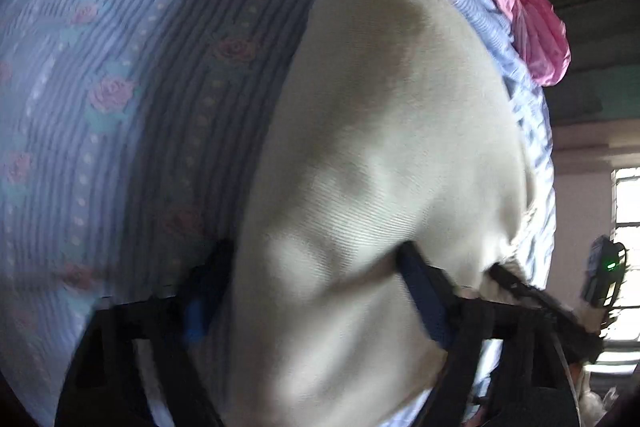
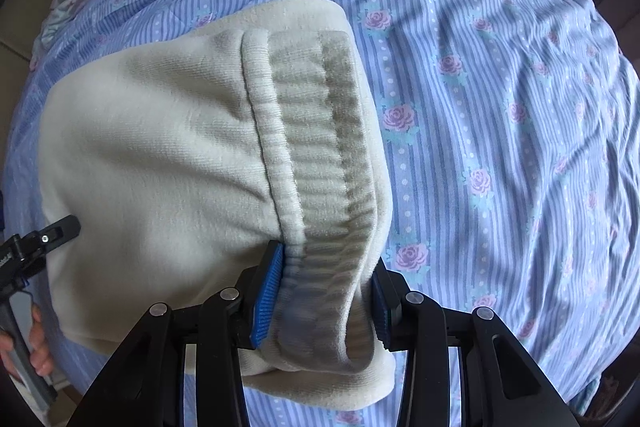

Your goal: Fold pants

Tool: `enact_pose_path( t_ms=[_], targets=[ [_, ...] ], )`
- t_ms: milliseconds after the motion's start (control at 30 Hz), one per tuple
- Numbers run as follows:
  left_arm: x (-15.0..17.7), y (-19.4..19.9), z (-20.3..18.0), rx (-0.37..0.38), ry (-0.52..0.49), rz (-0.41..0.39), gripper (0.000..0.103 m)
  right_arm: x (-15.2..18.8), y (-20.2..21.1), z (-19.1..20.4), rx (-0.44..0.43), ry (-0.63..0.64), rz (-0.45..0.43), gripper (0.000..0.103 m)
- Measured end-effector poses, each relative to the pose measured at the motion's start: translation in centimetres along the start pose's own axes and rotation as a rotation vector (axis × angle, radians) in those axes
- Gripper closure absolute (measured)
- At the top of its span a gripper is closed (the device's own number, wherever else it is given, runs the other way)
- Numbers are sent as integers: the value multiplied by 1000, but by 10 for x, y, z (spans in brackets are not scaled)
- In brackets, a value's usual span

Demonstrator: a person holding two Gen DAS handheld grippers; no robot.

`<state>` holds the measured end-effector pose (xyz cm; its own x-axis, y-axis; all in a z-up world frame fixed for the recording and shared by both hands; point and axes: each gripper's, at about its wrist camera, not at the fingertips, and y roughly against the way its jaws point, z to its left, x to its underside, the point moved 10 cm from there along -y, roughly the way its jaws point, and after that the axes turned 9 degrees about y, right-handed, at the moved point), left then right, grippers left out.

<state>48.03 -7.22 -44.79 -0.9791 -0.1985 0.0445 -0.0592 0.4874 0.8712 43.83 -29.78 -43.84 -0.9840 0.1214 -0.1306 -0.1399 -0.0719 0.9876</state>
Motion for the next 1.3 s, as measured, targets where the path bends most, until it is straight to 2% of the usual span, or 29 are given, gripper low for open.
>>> enact_pose_path(
  t_ms=[100, 167, 267, 433, 600, 733, 900, 1133, 1300],
  targets=[
    [4, 4, -3, -7, 39, -2, 50, -1, -1, -3, -7, -8, 1, 64],
    [7, 12, -9, -24, 41, -18, 66, -2, 2, -7, -17, -21, -1, 64],
    [10, 28, -19, -46, 22, -60, 75, -4, 12, -8, -28, -18, -31, 64],
    [19, 53, -43, -97, -91, -130, 76, -5, 45, -4, -41, 17, -109, 72],
    [34, 83, -72, -100, -181, -174, 77, -8, 94, 11, -10, 117, -216, 75],
    [49, 119, -82, -77, -225, -194, 77, 1, 140, 28, -18, 148, -293, 75],
    [69, 171, -78, -52, -284, -220, 77, 35, 188, 51, -20, 146, -371, 75],
    [103, 237, -68, -93, -371, -263, 77, 83, 238, 98, -32, 129, -447, 75],
    [123, 267, -44, -87, -330, -304, 77, 99, 255, 120, -71, 167, -471, 75]
  ],
)
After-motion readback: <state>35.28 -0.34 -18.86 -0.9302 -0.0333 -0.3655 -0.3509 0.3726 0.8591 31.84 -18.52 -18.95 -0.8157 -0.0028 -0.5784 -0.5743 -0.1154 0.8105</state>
